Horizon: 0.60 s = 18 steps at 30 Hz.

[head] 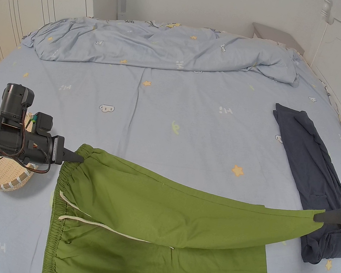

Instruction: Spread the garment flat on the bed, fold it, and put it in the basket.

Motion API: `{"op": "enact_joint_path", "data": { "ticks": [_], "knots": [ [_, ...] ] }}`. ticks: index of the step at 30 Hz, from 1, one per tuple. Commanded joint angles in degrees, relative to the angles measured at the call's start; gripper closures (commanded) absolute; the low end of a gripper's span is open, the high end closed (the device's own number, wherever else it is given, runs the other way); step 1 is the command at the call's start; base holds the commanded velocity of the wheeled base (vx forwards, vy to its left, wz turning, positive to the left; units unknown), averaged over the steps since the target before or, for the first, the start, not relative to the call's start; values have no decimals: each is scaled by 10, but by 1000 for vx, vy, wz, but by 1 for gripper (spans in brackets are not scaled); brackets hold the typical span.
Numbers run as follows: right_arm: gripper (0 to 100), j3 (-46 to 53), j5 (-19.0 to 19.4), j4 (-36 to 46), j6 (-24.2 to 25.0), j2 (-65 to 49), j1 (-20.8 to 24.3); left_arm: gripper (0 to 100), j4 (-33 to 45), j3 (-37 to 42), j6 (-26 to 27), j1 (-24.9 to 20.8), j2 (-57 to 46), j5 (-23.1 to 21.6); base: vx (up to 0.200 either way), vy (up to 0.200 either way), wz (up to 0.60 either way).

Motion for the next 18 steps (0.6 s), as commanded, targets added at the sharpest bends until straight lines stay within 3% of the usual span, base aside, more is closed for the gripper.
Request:
{"op": "enact_joint_path", "data": {
  "ticks": [1,6,7,9,13,18],
  "knots": [
    [100,3,-20,-47,1,70,-4,100,-1,-1,0,5,0,2,0,0,0],
    [100,-2,-31,-161,0,141,-12,100,-1,-5,-1,17,0,1,0,0,0],
    [100,-9,-39,-228,1,177,-12,100,-1,-7,0,25,1,1,0,0,0],
    [100,-23,-61,-277,-2,212,-12,100,-1,-9,2,32,2,1,0,0,0],
    [100,-71,-109,-342,-7,294,-12,100,-8,-15,3,44,6,1,0,0,0],
    [100,-125,-137,-389,-24,368,-12,100,-34,-19,4,52,21,3,0,0,0]
  ]
}}
